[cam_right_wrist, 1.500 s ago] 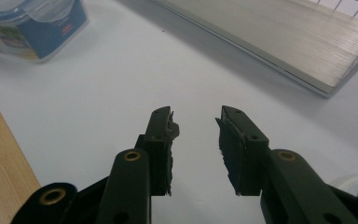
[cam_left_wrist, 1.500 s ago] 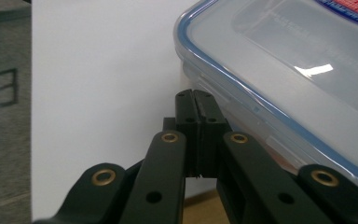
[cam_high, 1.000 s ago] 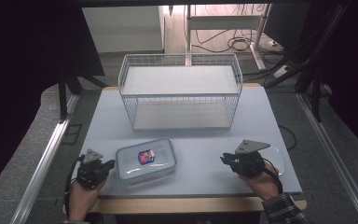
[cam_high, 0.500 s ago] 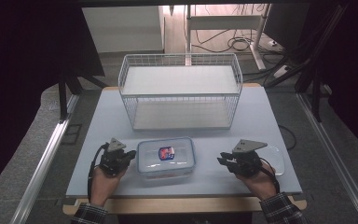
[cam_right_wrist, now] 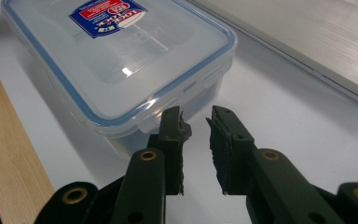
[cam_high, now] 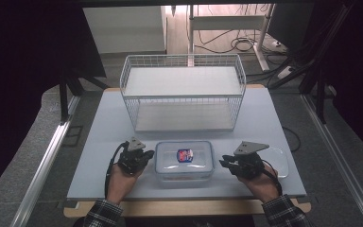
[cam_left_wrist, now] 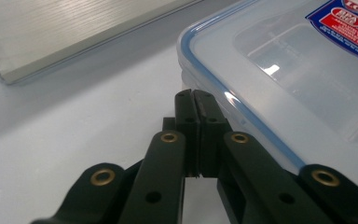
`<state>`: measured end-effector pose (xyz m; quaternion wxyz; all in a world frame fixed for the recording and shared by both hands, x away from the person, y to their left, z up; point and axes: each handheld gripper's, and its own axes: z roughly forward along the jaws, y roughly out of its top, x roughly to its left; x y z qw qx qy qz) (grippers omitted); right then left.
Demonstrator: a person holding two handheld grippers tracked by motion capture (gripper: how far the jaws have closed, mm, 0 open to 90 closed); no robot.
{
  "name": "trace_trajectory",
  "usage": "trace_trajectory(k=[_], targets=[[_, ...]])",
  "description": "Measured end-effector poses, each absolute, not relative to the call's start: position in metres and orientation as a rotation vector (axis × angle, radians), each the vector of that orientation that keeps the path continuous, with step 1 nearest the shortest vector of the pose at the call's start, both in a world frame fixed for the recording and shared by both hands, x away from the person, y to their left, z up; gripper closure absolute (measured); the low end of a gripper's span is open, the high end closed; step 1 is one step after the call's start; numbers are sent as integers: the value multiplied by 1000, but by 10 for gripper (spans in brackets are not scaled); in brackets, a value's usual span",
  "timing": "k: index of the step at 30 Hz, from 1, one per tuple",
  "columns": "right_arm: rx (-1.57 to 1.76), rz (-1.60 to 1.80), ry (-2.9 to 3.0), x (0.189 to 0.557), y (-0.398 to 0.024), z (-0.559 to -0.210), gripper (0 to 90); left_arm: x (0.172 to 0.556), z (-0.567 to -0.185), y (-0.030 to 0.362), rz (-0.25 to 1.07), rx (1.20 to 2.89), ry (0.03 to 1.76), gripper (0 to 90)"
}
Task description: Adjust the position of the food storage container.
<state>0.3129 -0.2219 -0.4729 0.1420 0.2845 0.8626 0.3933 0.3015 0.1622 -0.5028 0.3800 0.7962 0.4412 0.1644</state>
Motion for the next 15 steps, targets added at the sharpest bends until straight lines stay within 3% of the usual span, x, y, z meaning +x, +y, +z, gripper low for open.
trace_trajectory(k=[4,6,8,10,11,12,15], targets=[[833,1149,2476,314,-226,-471,628,287,-500,175,434,2020,1128,640],[837,1154,2463,314,-228,-471,504,275,-499,185,455,1998,1119,532],[843,1157,2454,313,-229,-471,463,271,-499,188,459,1985,1112,422],[853,1176,2436,313,-230,-471,343,267,-498,192,448,1970,1086,310],[853,1176,2436,313,-230,-471,343,265,-498,192,452,1962,1083,310],[841,1188,2429,313,-229,-471,261,261,-500,190,476,1979,1087,186],[828,1188,2425,312,-227,-473,203,259,-503,185,547,2030,1121,60]])
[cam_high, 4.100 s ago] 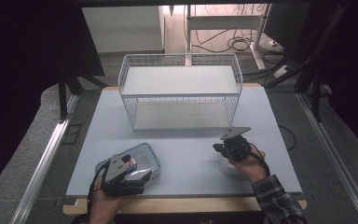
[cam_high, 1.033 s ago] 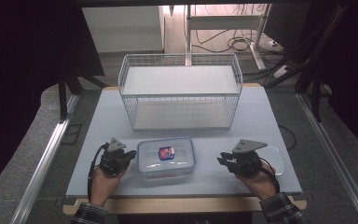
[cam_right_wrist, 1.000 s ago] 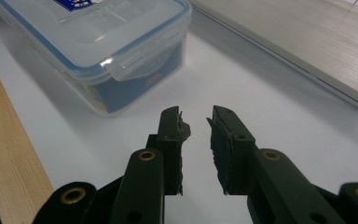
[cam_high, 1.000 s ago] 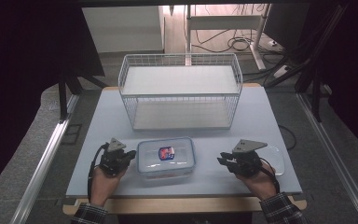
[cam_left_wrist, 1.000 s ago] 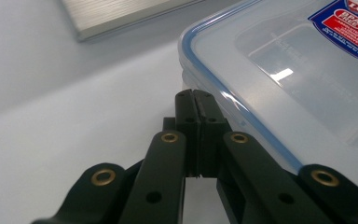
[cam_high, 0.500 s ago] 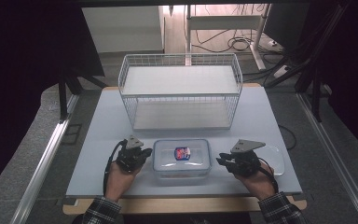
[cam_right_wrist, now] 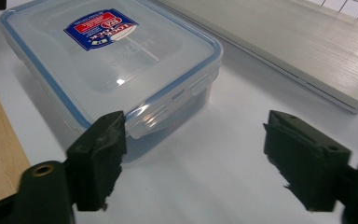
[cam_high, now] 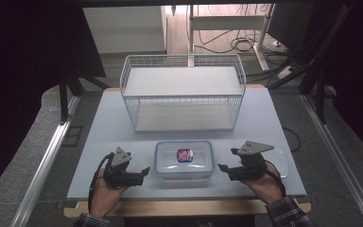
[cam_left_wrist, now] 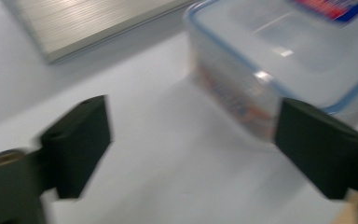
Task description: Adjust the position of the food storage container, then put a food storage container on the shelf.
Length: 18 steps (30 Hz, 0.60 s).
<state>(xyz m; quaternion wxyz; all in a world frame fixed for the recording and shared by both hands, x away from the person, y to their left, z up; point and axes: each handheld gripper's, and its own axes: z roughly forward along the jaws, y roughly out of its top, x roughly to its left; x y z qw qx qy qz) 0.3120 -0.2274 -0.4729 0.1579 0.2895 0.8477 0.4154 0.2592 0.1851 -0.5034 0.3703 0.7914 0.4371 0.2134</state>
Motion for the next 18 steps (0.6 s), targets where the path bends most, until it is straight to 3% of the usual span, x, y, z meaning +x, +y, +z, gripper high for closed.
trace_trajectory(k=[10,18], targets=[[832,1230,2444,313,-223,-474,92,262,-510,187,560,2029,1082,35],[828,1214,2487,315,-217,-473,82,263,-501,182,519,2044,1086,35]])
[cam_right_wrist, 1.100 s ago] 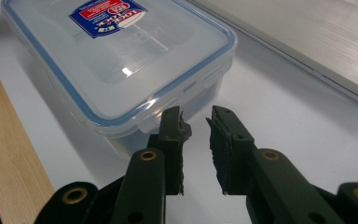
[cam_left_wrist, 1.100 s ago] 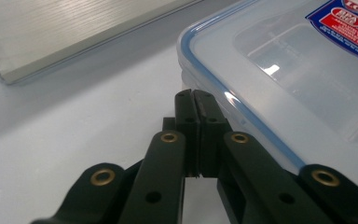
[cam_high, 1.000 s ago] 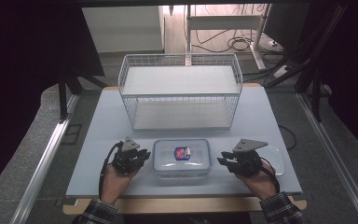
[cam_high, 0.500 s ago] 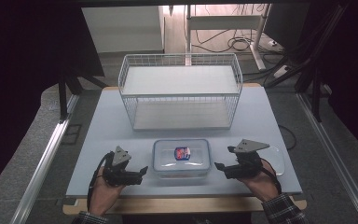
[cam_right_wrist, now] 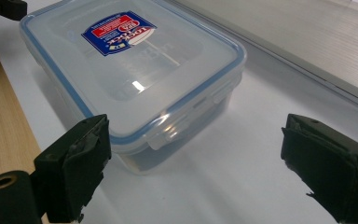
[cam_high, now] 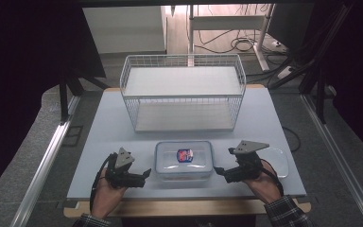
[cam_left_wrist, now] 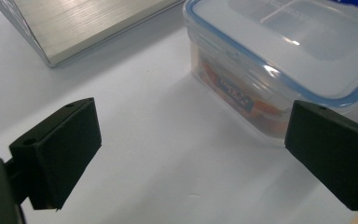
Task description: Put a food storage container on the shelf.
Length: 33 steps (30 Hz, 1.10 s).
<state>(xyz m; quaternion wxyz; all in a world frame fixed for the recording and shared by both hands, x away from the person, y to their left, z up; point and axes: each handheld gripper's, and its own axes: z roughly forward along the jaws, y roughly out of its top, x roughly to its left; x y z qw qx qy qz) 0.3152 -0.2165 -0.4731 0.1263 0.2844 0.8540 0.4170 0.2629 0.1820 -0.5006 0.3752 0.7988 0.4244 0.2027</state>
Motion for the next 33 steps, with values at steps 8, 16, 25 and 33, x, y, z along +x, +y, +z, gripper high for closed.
trace_trajectory(k=[8,16,25,33], targets=[[903,1183,2488,318,-204,-472,5,271,-490,177,415,2008,1116,0],[1001,1195,2587,329,-193,-473,39,288,-492,168,281,2029,1074,45],[1132,1194,2692,346,-177,-487,15,313,-507,159,14,2003,1044,7],[1294,1235,2803,362,-170,-498,0,325,-517,151,-167,1974,1025,0]])
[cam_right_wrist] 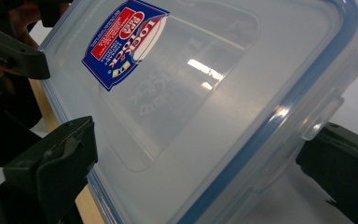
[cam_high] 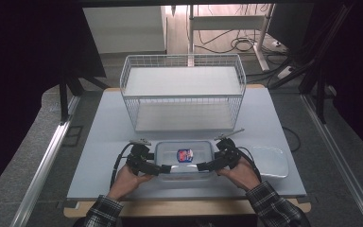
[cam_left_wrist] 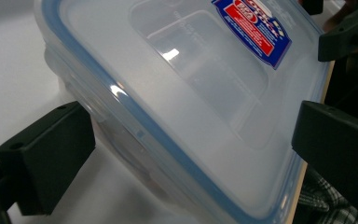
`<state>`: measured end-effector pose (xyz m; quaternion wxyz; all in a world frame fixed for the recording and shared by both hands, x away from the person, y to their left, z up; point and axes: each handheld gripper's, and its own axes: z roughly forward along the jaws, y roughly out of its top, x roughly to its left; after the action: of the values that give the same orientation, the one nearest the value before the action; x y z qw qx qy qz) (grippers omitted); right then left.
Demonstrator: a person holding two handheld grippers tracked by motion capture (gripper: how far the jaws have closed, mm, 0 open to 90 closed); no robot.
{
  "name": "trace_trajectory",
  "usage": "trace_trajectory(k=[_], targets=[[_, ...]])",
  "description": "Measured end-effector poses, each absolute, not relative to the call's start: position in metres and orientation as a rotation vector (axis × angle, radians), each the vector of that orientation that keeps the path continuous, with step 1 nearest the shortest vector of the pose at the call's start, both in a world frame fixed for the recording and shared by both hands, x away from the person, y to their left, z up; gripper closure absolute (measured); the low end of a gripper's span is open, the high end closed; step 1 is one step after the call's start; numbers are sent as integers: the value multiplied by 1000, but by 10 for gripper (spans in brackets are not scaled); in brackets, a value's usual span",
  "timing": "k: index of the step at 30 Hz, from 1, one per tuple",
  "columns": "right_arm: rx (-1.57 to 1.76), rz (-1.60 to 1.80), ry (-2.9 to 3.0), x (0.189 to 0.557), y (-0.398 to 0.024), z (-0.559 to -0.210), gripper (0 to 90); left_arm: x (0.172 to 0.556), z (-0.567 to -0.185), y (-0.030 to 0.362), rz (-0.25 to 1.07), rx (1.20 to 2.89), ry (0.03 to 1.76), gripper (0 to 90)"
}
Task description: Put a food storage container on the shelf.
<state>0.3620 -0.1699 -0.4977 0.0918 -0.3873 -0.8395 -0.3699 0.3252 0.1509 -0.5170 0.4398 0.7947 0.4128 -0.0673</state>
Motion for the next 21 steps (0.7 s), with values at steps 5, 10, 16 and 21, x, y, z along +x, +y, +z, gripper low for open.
trace_trajectory(k=[5,10,16,21], targets=[[-1149,-1081,-2469,361,-173,-497,40,318,-513,156,-195,1975,1045,67],[-1150,-1124,-2448,353,-183,-490,192,306,-510,166,-178,1950,1030,215],[-1142,-1187,-2392,349,-198,-484,378,290,-505,174,-140,1880,1035,366],[-1153,-1236,-2324,346,-208,-485,460,281,-503,172,-107,1851,1063,431]])
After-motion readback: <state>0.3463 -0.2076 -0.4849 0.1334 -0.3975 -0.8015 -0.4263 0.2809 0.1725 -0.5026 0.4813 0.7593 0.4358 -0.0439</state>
